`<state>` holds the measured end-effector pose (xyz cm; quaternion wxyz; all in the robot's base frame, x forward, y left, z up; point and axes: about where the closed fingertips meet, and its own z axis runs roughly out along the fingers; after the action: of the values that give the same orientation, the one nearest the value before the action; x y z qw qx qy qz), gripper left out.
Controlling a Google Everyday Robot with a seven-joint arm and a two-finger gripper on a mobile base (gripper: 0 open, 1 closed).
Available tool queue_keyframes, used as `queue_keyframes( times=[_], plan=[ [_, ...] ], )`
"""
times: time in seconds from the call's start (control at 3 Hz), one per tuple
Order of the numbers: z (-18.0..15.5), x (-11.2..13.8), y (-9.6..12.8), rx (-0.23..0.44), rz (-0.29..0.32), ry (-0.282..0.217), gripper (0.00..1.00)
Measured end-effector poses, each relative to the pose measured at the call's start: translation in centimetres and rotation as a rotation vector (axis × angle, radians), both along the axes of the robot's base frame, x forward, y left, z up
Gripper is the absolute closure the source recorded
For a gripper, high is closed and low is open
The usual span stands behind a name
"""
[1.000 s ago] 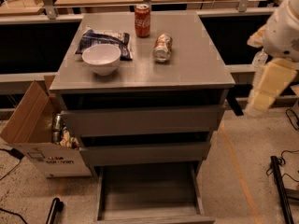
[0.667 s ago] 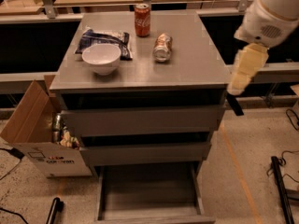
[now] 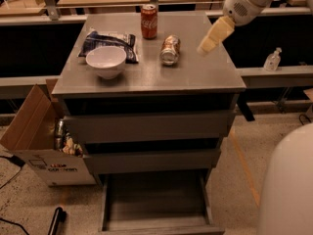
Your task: Place orange can into bottom drawer
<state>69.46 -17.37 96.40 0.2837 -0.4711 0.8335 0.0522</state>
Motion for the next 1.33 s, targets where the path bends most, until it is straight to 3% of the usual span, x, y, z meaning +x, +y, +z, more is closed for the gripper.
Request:
queue_keyframes(
  times=[0.33,0.67,1.0,1.33],
  plan=[
    [3.7,3.5,-0.2,0.165,-0.185,-0.112,0.0],
    [4.7,5.2,0.2,0.248,-0.272,-0.149,0.0],
    [4.5,5.3,0.3,0.251,-0.276,-0.144,0.0],
    [3.6,6.7,0.8,0.247,-0.353,-0.132,0.0]
  ],
)
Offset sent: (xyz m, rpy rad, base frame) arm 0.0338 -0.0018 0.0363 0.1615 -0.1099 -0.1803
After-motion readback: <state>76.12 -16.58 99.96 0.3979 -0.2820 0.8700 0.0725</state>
